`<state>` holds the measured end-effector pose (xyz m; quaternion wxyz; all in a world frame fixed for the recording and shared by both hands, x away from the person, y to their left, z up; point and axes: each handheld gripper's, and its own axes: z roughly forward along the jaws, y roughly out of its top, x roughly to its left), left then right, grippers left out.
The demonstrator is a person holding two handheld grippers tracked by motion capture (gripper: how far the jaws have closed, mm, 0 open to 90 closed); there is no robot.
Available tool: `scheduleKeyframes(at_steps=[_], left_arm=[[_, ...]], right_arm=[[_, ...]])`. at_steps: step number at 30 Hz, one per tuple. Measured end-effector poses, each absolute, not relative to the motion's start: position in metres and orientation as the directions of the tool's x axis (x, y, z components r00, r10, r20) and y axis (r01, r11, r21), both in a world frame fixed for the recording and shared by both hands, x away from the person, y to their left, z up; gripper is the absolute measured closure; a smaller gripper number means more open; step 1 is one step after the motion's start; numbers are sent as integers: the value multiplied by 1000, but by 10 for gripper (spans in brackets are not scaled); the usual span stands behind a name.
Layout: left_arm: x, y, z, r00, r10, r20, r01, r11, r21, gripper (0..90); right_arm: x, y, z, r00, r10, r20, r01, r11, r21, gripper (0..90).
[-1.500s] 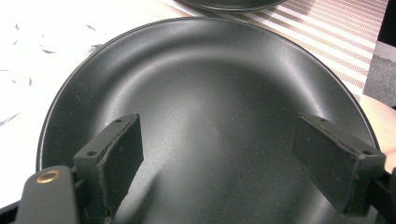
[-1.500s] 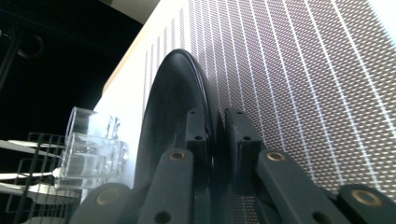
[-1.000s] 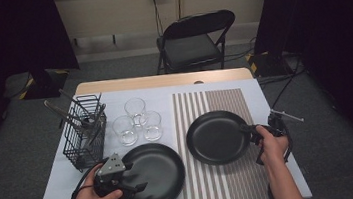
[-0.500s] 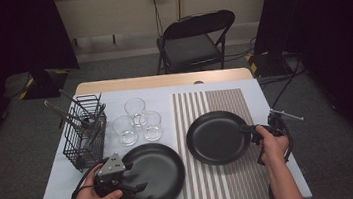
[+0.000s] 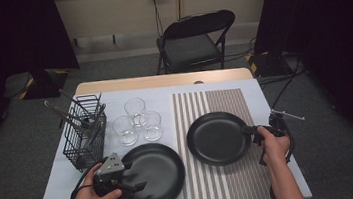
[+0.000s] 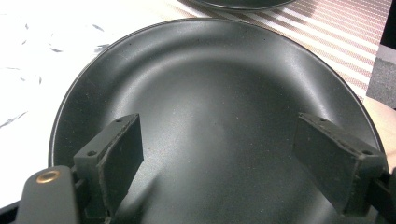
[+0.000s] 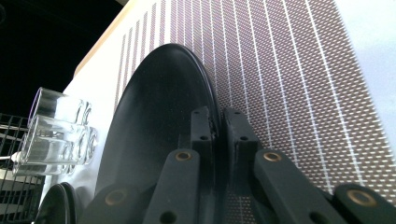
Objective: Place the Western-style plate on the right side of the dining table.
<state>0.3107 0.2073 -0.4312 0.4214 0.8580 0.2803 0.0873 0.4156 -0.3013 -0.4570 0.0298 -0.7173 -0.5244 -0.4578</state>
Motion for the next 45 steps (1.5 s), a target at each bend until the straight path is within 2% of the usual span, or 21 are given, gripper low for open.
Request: scheduleKeyframes(at_steps=[16, 38, 45], left_arm=[[311, 206, -431, 828, 554, -88, 408, -488, 772, 161], [312, 208, -433, 819, 566, -100, 426, -481, 766, 161], [312, 206, -434, 820, 562, -105, 426, -479, 768, 161]], right_arm=[[415, -300, -454, 22, 753, 658, 778, -426, 462, 836], [414, -300, -452, 34, 828, 559, 775, -375, 508, 841], [414, -304, -456, 48, 825, 562, 777, -385, 499, 848]])
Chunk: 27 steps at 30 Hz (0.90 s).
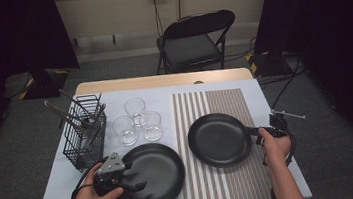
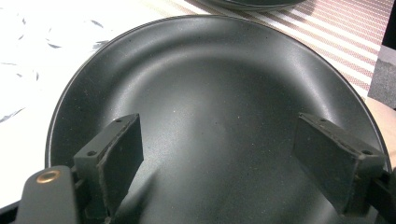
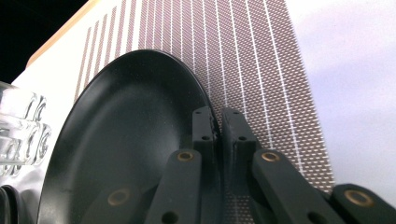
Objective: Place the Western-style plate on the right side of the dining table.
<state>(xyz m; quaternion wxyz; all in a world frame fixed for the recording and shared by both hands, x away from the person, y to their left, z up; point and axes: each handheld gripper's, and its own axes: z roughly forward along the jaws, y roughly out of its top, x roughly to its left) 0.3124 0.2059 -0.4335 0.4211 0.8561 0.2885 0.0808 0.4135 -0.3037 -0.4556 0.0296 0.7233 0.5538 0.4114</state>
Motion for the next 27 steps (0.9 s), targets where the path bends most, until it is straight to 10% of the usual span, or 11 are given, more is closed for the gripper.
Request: scheduleKeyframes(at_steps=[27], left_arm=[[313, 205, -432, 825, 556, -98, 419, -487, 767, 161]], right_arm=[[412, -303, -454, 38, 841, 539, 774, -366, 517, 852]])
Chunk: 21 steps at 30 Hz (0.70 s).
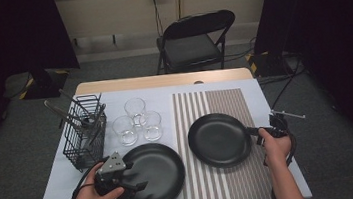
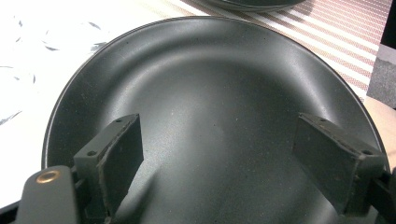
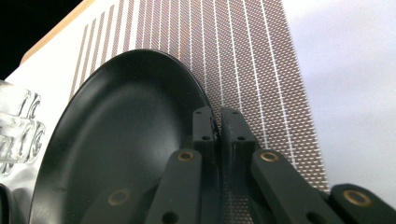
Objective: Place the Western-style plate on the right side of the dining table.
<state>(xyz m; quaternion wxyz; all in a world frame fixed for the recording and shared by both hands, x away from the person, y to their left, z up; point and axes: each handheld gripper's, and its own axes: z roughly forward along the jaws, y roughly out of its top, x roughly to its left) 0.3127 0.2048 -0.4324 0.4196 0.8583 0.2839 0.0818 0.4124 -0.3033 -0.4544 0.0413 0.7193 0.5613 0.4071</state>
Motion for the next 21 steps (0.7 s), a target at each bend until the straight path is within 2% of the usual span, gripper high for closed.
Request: scheduleKeyframes(at_steps=[5, 10, 21], left_arm=[[313, 205, -431, 824, 558, -97, 421, -488, 765, 161], [313, 206, -431, 825, 558, -96, 418, -487, 767, 161], [314, 208, -428, 821, 562, -98, 418, -476, 774, 161]], right_arm=[[411, -304, -453, 35, 849, 527, 770, -359, 528, 848], [409, -306, -450, 34, 854, 519, 767, -355, 534, 793], [406, -302, -441, 17, 900, 435, 759, -295, 581, 551]])
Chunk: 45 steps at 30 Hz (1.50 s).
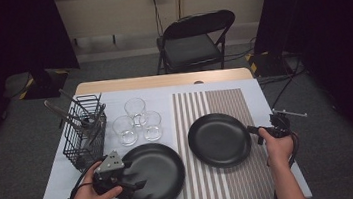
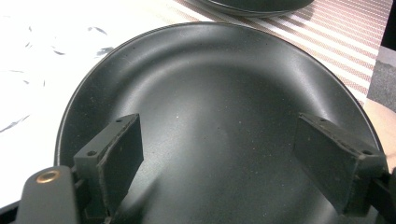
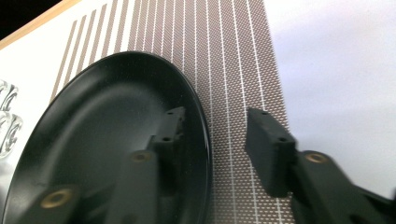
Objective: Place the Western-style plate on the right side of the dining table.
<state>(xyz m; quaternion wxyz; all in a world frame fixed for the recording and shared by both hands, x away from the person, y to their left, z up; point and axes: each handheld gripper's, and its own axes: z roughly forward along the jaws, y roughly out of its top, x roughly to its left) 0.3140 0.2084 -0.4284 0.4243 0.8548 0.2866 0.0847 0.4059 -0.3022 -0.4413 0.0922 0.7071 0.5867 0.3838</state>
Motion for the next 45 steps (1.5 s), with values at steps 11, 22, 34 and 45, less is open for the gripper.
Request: scheduleKeyframes(at_steps=[11, 22, 34, 45], left_arm=[[313, 213, -425, 818, 567, -96, 419, -472, 776, 160], [314, 215, -424, 820, 566, -87, 409, -472, 781, 161], [313, 218, -423, 814, 574, -91, 417, -468, 779, 160], [310, 227, -422, 803, 588, -96, 426, -454, 782, 161]], right_arm=[[406, -294, -435, -48, 918, 394, 752, -227, 619, 409], [406, -284, -433, -152, 915, 374, 749, -140, 647, 350], [407, -269, -430, -264, 897, 354, 754, -37, 656, 283], [414, -249, -426, -348, 871, 346, 738, 27, 674, 225]])
